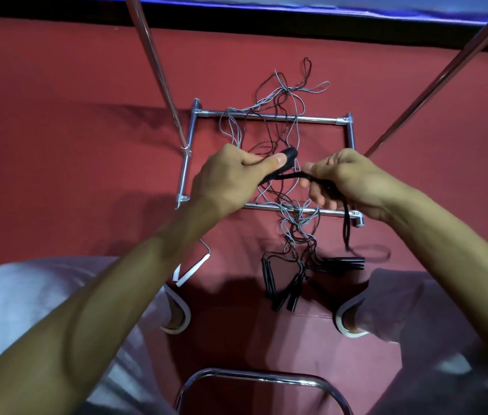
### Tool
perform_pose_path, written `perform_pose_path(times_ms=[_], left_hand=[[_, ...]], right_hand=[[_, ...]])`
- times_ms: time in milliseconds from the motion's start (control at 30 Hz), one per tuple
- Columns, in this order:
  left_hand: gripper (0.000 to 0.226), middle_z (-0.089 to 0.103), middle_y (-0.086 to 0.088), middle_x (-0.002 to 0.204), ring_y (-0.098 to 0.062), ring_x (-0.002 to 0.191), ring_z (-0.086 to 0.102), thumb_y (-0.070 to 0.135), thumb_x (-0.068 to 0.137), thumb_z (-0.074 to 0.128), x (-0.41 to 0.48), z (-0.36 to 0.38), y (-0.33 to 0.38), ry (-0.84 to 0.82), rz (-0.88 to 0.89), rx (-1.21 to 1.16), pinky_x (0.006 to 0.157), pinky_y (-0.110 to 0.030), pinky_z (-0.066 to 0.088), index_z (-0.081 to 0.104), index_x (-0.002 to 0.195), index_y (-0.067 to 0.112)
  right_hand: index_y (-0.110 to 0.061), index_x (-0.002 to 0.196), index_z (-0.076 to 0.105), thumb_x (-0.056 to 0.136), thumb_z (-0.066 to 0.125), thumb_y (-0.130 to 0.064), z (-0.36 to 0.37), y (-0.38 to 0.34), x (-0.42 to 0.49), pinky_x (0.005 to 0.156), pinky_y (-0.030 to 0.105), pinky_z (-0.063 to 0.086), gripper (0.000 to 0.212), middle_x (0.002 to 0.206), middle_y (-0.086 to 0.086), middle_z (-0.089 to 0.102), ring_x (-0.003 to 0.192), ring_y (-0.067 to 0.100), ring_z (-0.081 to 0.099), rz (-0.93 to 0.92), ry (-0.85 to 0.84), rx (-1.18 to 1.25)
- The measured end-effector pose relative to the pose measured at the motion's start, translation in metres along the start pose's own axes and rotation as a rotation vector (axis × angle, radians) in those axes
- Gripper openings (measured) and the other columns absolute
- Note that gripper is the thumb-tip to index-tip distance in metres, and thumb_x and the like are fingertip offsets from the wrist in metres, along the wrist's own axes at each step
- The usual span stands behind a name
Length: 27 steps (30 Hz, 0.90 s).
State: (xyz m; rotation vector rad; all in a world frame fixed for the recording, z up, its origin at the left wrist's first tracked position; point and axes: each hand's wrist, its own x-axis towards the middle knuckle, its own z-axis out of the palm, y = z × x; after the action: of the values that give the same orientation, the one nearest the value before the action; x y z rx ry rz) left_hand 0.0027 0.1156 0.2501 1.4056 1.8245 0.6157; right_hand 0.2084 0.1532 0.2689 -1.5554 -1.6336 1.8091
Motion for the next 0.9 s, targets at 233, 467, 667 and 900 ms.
perform_pose_path(times_ms=[233,467,667,900], left_hand=[[0.047,0.062,0.006,0.066,-0.018,0.073,0.064,0.083,0.076,0.061,-0.007,0.005,0.007,-0.02,0.069,0.247,0.063,-0.03,0.047,0.076,0.103,0.047],[0.057,0.07,0.007,0.077,-0.022,0.08,0.067,0.083,0.055,0.077,-0.006,0.009,0.003,-0.001,0.077,0.39,0.066,-0.029,0.046,0.075,0.1,0.049],[0.069,0.058,0.002,0.068,-0.031,0.075,0.062,0.092,0.058,0.061,-0.009,0.014,0.0,-0.007,0.027,0.567,0.066,-0.032,0.047,0.075,0.089,0.031],[0.078,0.056,0.004,0.063,-0.024,0.067,0.059,0.095,0.053,0.065,-0.016,0.02,0.0,-0.311,-0.014,0.639,0.06,-0.033,0.038,0.058,0.069,0.019]], right_hand=[[-0.01,0.08,0.058,0.106,0.036,-0.019,-0.006,-0.001,0.011,0.034,0.016,0.011,0.035,0.047,-0.012,0.023,0.037,0.003,0.018,0.335,-0.03,0.346],[-0.002,0.082,0.063,0.102,0.04,-0.012,0.015,-0.009,0.005,0.035,0.018,0.01,0.032,0.046,-0.008,0.027,0.037,0.004,0.016,0.261,-0.138,0.17],[0.006,0.079,0.068,0.095,0.06,-0.003,0.013,-0.008,-0.007,0.037,0.019,0.018,0.02,0.049,0.002,0.04,0.04,0.011,0.026,0.047,-0.174,-0.128],[-0.017,0.075,0.076,0.085,0.078,-0.015,0.001,-0.01,-0.011,0.057,0.02,0.048,0.01,0.06,-0.007,0.071,0.055,0.002,0.062,-0.233,-0.234,-0.901]])
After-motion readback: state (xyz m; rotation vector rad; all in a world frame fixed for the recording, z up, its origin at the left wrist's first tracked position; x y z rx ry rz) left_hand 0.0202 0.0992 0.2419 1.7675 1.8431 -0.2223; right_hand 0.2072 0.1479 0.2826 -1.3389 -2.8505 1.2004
